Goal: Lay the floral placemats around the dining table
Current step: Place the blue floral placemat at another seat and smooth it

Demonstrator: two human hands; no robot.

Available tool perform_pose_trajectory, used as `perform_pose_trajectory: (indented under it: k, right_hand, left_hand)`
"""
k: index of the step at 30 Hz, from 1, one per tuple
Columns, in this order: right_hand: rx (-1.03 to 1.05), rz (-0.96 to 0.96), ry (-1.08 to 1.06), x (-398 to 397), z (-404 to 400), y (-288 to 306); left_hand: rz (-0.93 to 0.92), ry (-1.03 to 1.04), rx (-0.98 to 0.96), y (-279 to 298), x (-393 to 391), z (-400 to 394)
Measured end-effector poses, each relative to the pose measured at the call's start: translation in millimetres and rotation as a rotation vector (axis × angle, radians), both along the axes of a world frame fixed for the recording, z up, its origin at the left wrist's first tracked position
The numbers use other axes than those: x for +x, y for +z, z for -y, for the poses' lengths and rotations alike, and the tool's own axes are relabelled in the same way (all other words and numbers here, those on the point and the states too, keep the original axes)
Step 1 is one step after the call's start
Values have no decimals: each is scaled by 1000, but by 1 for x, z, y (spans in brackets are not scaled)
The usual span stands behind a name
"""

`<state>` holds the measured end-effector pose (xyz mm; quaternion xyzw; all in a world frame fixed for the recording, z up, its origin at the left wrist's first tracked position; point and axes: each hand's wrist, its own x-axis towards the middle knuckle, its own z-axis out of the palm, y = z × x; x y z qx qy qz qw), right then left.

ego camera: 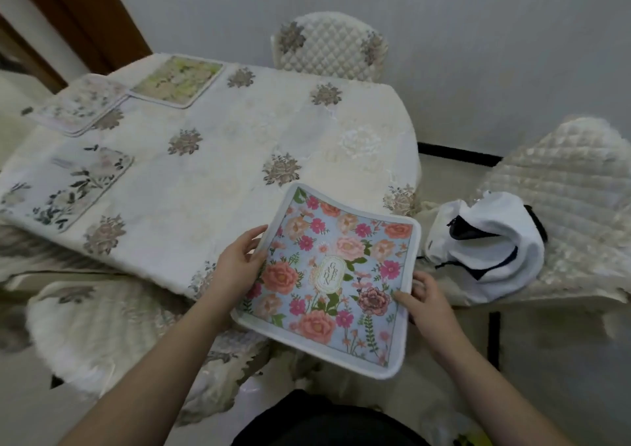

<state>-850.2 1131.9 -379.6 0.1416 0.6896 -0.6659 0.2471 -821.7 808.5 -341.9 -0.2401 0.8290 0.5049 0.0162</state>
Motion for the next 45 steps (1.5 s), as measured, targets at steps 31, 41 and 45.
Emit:
perform_pose_trajectory:
  k: [31, 41, 45]
  right_hand:
    - [26, 88, 606, -111, 283, -41]
    - [58, 159, 623, -137, 303, -62]
    - [81, 162, 680, -144, 303, -69]
  left_hand:
    - [181, 388, -211, -40, -68, 271]
    - [199, 465, -242, -71, -92, 292]
    - [207, 494, -237, -82, -92, 294]
